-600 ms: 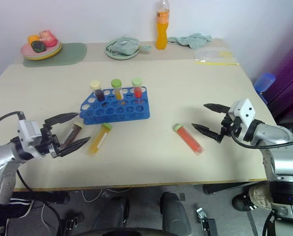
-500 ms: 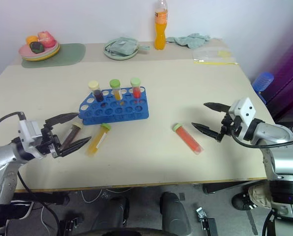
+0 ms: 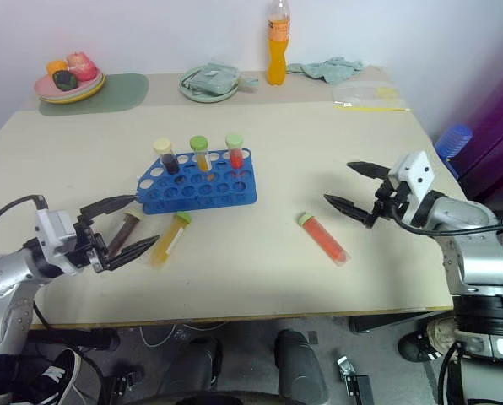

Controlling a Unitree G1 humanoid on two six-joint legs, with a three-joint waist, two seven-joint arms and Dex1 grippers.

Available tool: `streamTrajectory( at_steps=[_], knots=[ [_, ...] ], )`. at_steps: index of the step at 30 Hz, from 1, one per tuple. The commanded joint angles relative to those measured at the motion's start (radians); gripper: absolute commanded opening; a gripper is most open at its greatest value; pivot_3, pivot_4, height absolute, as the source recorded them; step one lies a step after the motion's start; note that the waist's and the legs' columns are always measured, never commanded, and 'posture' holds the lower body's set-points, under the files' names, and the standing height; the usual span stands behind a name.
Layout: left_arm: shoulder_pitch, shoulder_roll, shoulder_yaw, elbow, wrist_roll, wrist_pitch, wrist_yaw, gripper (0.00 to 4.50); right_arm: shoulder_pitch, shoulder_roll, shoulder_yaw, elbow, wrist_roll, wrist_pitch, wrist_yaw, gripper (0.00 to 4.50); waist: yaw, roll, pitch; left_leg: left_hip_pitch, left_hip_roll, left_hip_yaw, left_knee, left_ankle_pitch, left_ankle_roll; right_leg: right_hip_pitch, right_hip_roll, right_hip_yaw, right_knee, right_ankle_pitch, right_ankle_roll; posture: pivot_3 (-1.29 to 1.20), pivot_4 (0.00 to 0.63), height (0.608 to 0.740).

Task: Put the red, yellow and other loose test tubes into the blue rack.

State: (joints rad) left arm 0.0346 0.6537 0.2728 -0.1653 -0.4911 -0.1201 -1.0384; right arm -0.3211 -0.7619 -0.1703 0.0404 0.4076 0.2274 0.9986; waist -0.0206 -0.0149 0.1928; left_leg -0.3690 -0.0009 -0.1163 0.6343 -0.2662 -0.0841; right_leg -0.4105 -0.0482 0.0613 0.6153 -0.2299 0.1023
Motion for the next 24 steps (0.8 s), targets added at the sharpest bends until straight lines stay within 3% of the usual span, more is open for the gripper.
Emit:
streamTrajectory(
  at_steps=[1,8,12,15,17,24],
  knots=[
    [-0.031,-0.021,-0.020,-0.051,-0.003,-0.005,0.025,4.47,-0.030,-0.026,-0.020,-0.123,0.015,0.180,-0.111,4.50,0.003,0.000,0.000,0.000,0.000,0.000,0.000,0.000,0.000,0.000,0.000,0.000,0.000,0.000,0.000,0.00,0.150,0.740],
    [-0.094,-0.027,-0.066,-0.005,-0.002,-0.011,-0.012,4.47,-0.173,-0.037,-0.017,-0.350,0.096,0.698,-0.342,4.50,-0.001,0.000,0.000,-0.001,0.000,0.000,0.000,0.000,0.000,-0.002,0.000,0.000,0.000,0.000,0.000,0.00,0.150,0.740],
    [-0.138,-0.025,-0.087,0.025,0.009,-0.014,-0.031,4.47,-0.294,-0.016,-0.004,-0.335,0.110,1.098,-0.472,4.50,0.004,0.000,0.000,-0.002,0.000,0.000,0.000,0.000,0.000,-0.002,0.000,0.000,0.000,0.000,0.000,0.00,0.150,0.740],
    [-0.140,-0.026,-0.093,0.029,0.009,-0.017,-0.038,4.47,-0.330,-0.095,0.072,-0.411,0.169,1.297,-0.435,4.50,0.008,0.000,0.000,-0.003,0.000,0.000,0.000,0.000,0.000,-0.002,0.000,0.000,-0.002,0.000,0.000,0.00,0.150,0.740],
    [-0.132,-0.029,-0.098,0.022,0.010,-0.017,-0.039,4.47,-0.349,-0.121,0.095,-0.416,0.198,1.376,-0.442,4.50,0.006,0.000,0.000,-0.005,0.000,0.000,-0.001,0.000,0.000,-0.004,0.000,0.000,-0.002,0.000,0.000,0.00,0.150,0.740],
    [-0.095,-0.024,-0.101,-0.028,0.009,-0.007,-0.044,4.47,-0.340,-0.216,0.195,-0.385,0.380,1.387,-0.535,4.50,0.000,0.000,0.000,-0.004,0.000,0.000,-0.001,0.000,0.000,-0.005,0.000,0.000,-0.002,0.000,0.000,0.00,0.150,0.740]
  ],
)
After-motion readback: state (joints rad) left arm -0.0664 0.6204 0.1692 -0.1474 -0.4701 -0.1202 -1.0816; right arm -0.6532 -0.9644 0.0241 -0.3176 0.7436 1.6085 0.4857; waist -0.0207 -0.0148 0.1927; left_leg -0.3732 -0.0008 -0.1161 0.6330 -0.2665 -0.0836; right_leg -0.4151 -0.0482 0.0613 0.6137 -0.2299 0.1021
